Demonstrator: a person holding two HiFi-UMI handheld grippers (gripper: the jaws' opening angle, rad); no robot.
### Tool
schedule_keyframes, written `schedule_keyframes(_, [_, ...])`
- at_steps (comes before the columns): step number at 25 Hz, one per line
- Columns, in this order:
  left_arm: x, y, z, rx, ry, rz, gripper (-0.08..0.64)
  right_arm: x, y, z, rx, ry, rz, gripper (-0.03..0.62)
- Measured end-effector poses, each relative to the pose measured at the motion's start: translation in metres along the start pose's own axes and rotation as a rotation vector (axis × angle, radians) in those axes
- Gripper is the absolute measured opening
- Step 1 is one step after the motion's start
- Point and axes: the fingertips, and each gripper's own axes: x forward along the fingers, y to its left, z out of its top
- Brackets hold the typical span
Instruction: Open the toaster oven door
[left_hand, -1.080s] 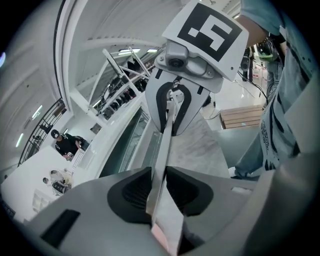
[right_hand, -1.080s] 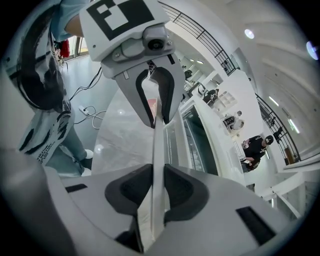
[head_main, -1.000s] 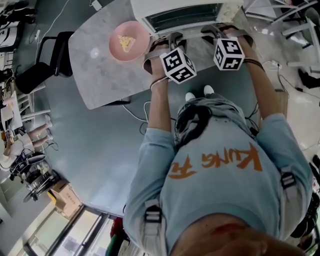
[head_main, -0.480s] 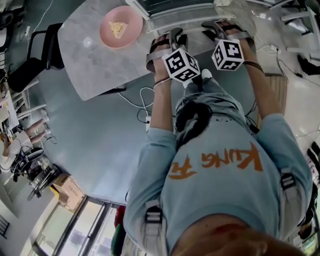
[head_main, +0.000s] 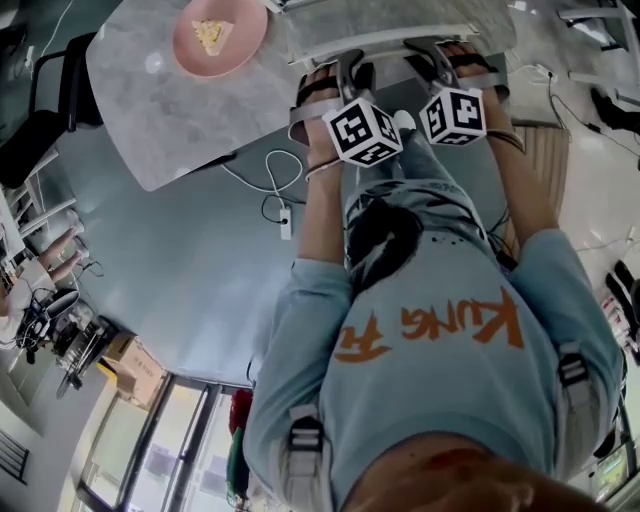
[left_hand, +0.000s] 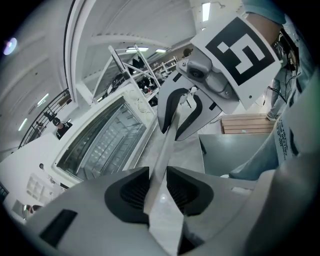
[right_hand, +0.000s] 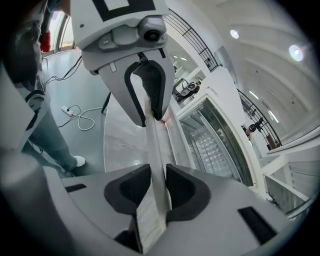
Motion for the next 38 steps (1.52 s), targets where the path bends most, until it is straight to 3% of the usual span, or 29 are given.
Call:
schedule_keyframes(6, [0.005, -0.019, -0.010, 0.001, -0.007, -0.007, 0.100, 0.005, 0.020, -0.004, 0.007, -0.002, -0.069, 0.092])
schedule_keyframes(12, [0.012, -0.036, -0.018, 0.020, -0.015, -0.027, 0.173, 0.012, 0.032, -0.007, 0.044, -0.020, -0.116, 0.108])
schedule_keyframes(23, [0.029, -0.077, -0.036, 0.126, -0.032, -0.050, 0.265, 0.027, 0.082, -0.018, 0.021, -0.078, -0.058, 0.292])
schedule_keyframes(28, [0.040, -0.088, -0.046, 0.158, -0.025, -0.030, 0.288, 0.037, 0.097, -0.024, -0.036, -0.083, -0.056, 0.322])
schedule_keyframes(38, [0.061, -0.109, -0.068, 0.225, -0.016, 0.065, 0.291, 0.060, 0.121, -0.033, -0.059, -0.074, -0.189, 0.318])
